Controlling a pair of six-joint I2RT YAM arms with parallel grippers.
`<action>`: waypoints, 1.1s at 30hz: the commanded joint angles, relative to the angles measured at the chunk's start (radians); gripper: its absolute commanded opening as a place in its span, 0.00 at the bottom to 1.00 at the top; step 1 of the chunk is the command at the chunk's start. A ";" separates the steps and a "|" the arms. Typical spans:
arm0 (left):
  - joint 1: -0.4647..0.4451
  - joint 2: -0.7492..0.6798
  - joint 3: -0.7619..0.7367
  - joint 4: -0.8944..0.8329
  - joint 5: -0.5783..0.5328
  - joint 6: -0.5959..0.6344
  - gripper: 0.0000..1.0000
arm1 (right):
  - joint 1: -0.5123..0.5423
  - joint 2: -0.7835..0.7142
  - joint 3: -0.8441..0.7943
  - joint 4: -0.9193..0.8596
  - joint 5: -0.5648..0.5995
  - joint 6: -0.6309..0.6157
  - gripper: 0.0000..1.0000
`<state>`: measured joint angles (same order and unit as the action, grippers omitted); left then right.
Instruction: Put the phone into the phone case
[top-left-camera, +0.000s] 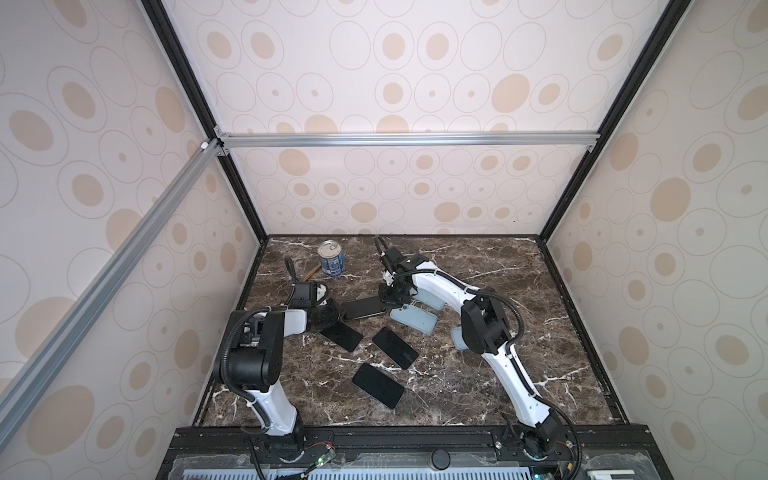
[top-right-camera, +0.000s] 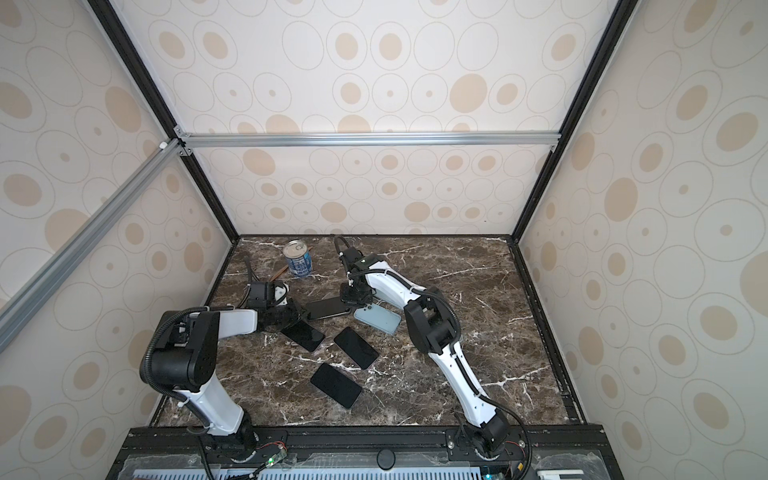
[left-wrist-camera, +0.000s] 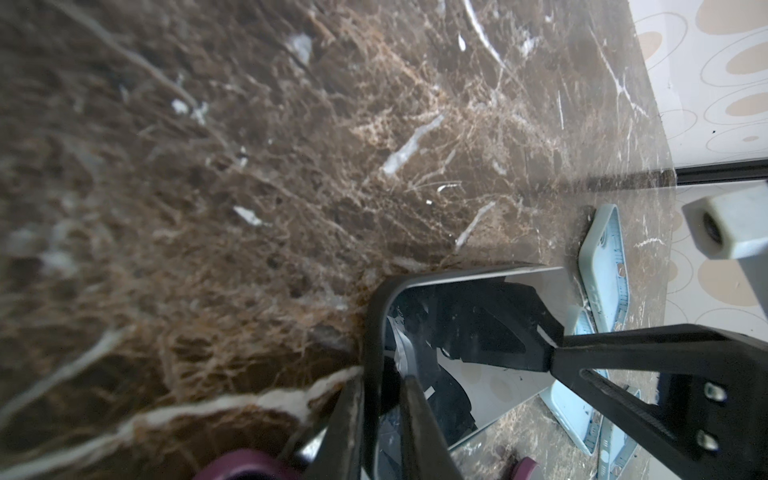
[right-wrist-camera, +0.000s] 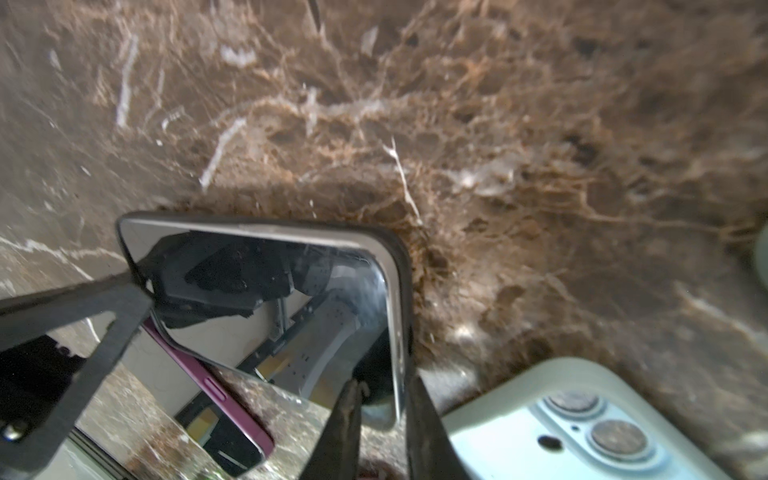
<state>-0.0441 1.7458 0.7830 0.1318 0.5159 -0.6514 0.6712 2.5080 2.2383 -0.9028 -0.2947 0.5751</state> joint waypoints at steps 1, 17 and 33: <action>-0.007 0.033 0.038 -0.058 -0.019 0.035 0.19 | -0.015 0.057 0.029 -0.026 0.023 -0.033 0.24; -0.020 0.006 -0.001 -0.070 0.016 0.036 0.21 | 0.019 -0.009 -0.213 0.021 -0.058 -0.025 0.25; -0.040 -0.081 -0.064 -0.073 -0.040 0.044 0.21 | 0.034 -0.214 -0.409 0.142 -0.010 -0.009 0.22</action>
<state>-0.0807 1.6752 0.7036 0.1173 0.5308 -0.6281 0.7059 2.2978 1.8072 -0.6876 -0.3847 0.5842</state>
